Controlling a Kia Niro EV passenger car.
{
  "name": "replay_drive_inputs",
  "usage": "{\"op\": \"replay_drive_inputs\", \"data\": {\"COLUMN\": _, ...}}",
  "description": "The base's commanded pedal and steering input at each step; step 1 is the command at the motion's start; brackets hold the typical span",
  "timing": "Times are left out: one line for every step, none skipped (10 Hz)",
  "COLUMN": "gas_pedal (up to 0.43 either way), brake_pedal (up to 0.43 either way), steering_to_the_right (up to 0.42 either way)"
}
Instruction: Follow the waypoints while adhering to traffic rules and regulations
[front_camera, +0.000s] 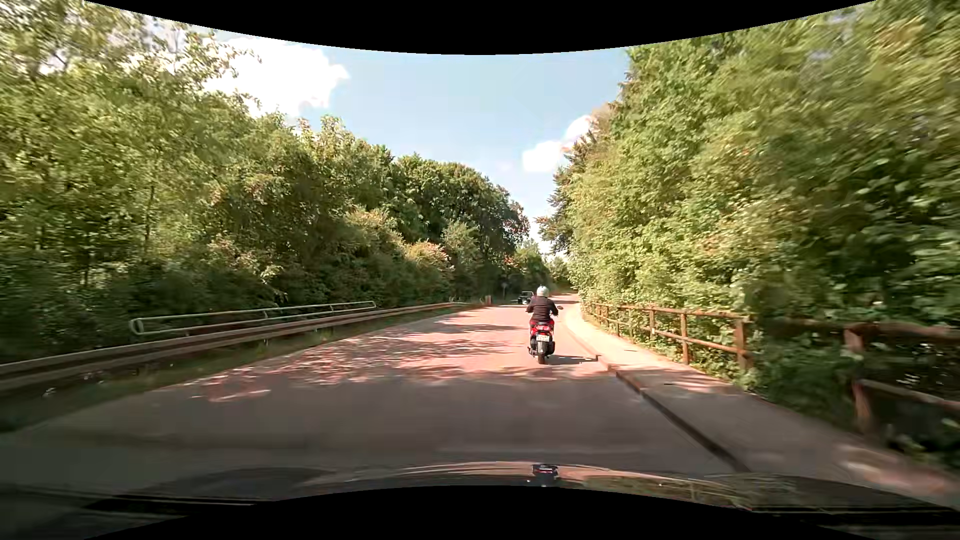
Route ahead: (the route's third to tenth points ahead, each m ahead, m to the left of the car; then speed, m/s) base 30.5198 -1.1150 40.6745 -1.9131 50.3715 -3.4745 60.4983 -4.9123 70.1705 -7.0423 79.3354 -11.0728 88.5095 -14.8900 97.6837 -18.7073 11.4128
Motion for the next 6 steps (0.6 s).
{"op": "replay_drive_inputs", "data": {"gas_pedal": 0.079, "brake_pedal": 0.012, "steering_to_the_right": 0.013}}
{"op": "replay_drive_inputs", "data": {"gas_pedal": 0.079, "brake_pedal": 0.012, "steering_to_the_right": 0.014}}
{"op": "replay_drive_inputs", "data": {"gas_pedal": 0.098, "brake_pedal": 0.012, "steering_to_the_right": 0.016}}
{"op": "replay_drive_inputs", "data": {"gas_pedal": 0.118, "brake_pedal": 0.012, "steering_to_the_right": 0.019}}
{"op": "replay_drive_inputs", "data": {"gas_pedal": 0.177, "brake_pedal": 0.012, "steering_to_the_right": 0.024}}
{"op": "replay_drive_inputs", "data": {"gas_pedal": 0.177, "brake_pedal": 0.012, "steering_to_the_right": 0.027}}
